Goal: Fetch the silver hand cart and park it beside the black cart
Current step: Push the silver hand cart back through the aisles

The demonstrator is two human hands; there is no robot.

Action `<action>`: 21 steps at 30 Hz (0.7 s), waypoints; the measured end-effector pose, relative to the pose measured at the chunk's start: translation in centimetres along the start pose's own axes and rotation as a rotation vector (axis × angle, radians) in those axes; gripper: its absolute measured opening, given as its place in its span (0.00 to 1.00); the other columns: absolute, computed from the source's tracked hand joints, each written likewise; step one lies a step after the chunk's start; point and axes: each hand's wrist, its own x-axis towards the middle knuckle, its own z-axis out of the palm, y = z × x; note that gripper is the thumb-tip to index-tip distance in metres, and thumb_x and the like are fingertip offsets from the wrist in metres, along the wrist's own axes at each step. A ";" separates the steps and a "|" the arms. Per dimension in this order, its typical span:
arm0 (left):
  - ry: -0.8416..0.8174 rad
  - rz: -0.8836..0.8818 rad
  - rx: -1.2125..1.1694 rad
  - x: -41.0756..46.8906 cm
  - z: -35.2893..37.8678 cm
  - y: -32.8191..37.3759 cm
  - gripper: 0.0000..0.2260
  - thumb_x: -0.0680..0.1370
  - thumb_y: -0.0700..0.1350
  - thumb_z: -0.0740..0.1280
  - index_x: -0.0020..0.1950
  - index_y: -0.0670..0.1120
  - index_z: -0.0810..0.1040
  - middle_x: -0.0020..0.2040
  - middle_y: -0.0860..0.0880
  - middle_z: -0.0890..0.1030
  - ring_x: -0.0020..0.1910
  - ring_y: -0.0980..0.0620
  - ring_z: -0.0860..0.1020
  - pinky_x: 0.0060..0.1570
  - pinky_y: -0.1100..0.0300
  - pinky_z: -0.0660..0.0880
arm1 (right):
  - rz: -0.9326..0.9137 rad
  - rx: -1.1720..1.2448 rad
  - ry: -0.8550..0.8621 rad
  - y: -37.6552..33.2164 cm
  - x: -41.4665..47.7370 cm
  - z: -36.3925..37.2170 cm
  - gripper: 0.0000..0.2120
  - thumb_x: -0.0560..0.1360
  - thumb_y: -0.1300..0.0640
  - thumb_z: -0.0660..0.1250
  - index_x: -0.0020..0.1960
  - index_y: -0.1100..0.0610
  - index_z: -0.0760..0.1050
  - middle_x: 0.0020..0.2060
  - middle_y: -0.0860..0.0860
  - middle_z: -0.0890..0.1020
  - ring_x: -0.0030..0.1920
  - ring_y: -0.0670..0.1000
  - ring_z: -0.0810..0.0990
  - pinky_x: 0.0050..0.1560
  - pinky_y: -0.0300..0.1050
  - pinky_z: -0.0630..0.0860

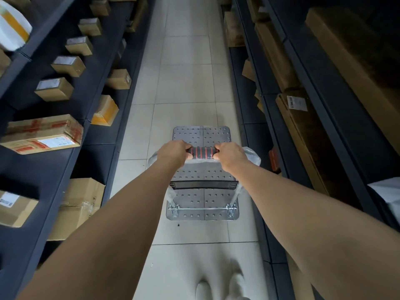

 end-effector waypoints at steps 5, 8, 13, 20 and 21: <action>-0.012 -0.023 -0.001 1.8 -0.4 1.6 0.10 0.79 0.41 0.62 0.56 0.51 0.79 0.46 0.47 0.79 0.43 0.47 0.74 0.39 0.58 0.68 | -0.001 -0.010 -0.037 1.5 1.9 -1.4 0.15 0.77 0.63 0.63 0.64 0.56 0.72 0.53 0.57 0.79 0.54 0.56 0.78 0.52 0.46 0.77; -0.006 -0.038 -0.016 2.9 -0.7 2.9 0.09 0.79 0.42 0.62 0.55 0.51 0.79 0.44 0.48 0.78 0.42 0.47 0.74 0.39 0.58 0.69 | -0.017 0.001 -0.057 2.9 3.4 -2.5 0.13 0.78 0.60 0.63 0.63 0.56 0.72 0.50 0.57 0.79 0.51 0.55 0.78 0.49 0.45 0.77; -0.026 -0.054 -0.016 5.7 -1.8 5.1 0.08 0.79 0.44 0.62 0.53 0.53 0.80 0.43 0.50 0.79 0.42 0.48 0.75 0.39 0.60 0.69 | -0.018 0.010 -0.035 5.5 6.5 -3.8 0.10 0.79 0.58 0.62 0.61 0.54 0.73 0.45 0.55 0.76 0.45 0.53 0.74 0.41 0.43 0.71; -0.008 -0.081 -0.020 10.0 -3.2 8.4 0.09 0.79 0.47 0.63 0.55 0.53 0.80 0.45 0.51 0.81 0.41 0.50 0.75 0.39 0.61 0.69 | -0.056 -0.088 -0.008 8.8 11.6 -5.8 0.16 0.78 0.61 0.64 0.65 0.52 0.72 0.44 0.53 0.75 0.48 0.54 0.77 0.41 0.43 0.70; -0.005 -0.088 -0.025 10.7 -3.4 8.7 0.09 0.79 0.47 0.63 0.56 0.53 0.80 0.46 0.51 0.81 0.41 0.50 0.75 0.39 0.61 0.70 | -0.059 -0.103 -0.007 9.2 12.2 -6.2 0.16 0.78 0.61 0.64 0.65 0.52 0.71 0.45 0.54 0.76 0.49 0.55 0.78 0.42 0.44 0.71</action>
